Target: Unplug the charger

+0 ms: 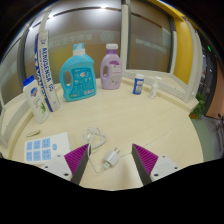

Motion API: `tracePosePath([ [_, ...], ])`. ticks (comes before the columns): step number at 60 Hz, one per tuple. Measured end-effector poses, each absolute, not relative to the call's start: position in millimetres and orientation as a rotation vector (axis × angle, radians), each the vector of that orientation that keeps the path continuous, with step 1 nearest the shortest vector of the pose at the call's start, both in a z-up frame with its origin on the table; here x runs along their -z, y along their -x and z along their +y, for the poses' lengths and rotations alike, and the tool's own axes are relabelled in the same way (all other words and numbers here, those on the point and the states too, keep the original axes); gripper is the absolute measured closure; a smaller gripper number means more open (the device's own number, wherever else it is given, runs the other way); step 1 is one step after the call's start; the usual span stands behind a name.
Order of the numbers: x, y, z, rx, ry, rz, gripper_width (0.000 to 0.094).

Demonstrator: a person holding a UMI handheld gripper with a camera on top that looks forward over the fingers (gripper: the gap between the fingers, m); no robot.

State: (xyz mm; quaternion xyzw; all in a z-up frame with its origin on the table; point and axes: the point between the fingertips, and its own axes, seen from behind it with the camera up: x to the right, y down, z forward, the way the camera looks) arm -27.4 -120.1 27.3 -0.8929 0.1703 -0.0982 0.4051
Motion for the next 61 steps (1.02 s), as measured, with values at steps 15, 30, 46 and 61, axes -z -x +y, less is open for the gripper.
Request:
tracePosePath([
  [15, -84, 68, -204, 0.251, 2.240, 0.246, 0.0081],
  [30, -164, 121, -298, 0.208, 2.164, 0.123, 0.0083],
  [46, -210, 147, -374, 0.217, 2.128, 0.067, 0.0082],
  [61, -221, 158, -407, 0.207, 2.122, 0.044, 0.0085],
])
